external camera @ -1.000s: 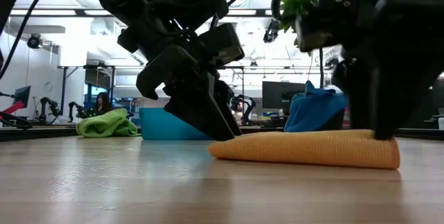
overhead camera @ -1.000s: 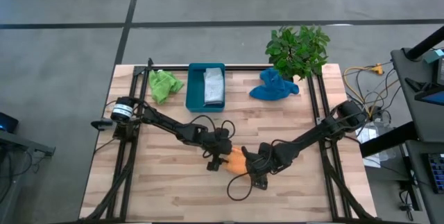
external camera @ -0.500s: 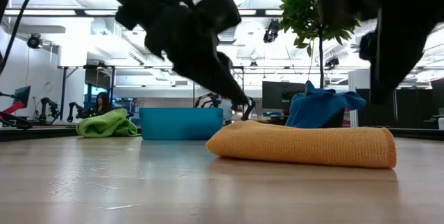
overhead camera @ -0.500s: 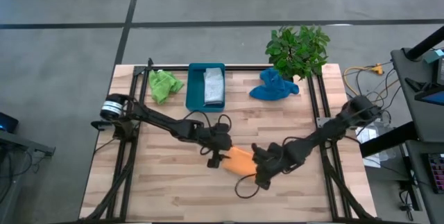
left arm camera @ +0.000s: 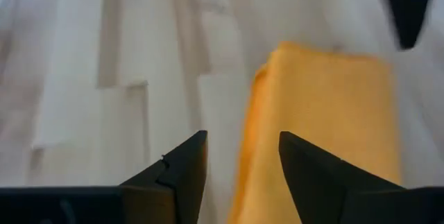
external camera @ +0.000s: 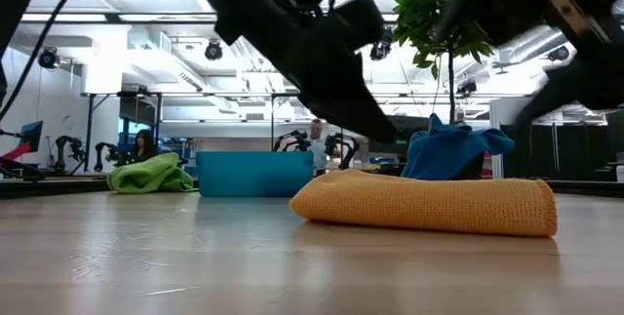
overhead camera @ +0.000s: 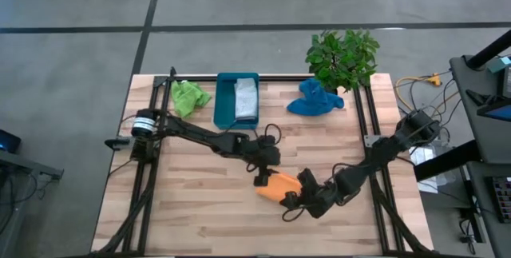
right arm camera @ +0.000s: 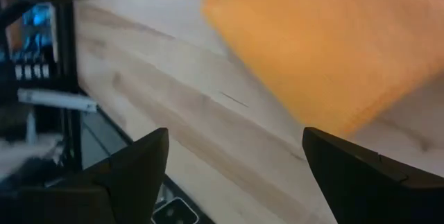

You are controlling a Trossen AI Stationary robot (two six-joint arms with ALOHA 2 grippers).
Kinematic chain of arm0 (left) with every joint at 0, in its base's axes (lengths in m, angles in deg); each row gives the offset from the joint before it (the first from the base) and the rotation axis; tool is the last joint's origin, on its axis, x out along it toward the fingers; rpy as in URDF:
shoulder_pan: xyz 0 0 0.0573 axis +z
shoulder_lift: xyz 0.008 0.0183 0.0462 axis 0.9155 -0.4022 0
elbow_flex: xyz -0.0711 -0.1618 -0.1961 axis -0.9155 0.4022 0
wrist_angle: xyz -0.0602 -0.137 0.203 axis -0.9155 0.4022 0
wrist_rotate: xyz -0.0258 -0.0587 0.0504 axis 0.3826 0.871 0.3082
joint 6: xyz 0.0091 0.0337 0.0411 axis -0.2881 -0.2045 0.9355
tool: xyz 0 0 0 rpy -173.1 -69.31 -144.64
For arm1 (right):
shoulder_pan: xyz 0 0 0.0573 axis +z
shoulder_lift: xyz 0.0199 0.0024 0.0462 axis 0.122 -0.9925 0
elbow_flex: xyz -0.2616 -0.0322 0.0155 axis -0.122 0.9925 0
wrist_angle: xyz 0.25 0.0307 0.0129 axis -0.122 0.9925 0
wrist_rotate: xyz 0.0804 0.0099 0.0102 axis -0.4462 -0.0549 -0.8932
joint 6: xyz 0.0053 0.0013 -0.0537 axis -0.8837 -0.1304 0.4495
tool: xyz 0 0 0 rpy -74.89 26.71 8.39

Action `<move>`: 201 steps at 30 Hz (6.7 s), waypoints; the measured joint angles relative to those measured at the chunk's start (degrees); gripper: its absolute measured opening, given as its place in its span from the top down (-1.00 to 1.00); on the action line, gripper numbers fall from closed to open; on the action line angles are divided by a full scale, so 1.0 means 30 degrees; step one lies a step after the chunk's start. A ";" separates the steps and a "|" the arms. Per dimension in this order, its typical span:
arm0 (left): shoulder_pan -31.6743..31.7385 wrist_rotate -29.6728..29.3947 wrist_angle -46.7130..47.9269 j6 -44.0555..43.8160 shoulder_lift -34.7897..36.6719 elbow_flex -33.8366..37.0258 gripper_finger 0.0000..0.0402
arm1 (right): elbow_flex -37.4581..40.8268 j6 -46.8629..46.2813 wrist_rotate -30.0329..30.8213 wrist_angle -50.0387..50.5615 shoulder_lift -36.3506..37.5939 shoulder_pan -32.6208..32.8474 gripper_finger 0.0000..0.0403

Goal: Fold microfiber towels
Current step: Put the orange microfiber cloth into the blue bin

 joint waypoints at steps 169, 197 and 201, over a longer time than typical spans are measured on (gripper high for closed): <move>-0.2435 0.2642 0.5033 -1.0388 -0.3188 -0.0685 0.90 | 0.1237 -0.1142 0.3271 -0.2169 -0.3462 -0.0986 -0.23; -0.1224 0.2089 0.7322 -0.7862 -0.0481 -0.0564 0.08 | 0.1239 0.2938 0.3287 -0.2360 -0.3325 -0.1100 0.85; -0.0980 0.2100 0.9598 -0.6823 0.0044 -0.0526 0.05 | 0.1235 0.4313 0.3264 -0.2340 -0.2926 -0.1093 0.88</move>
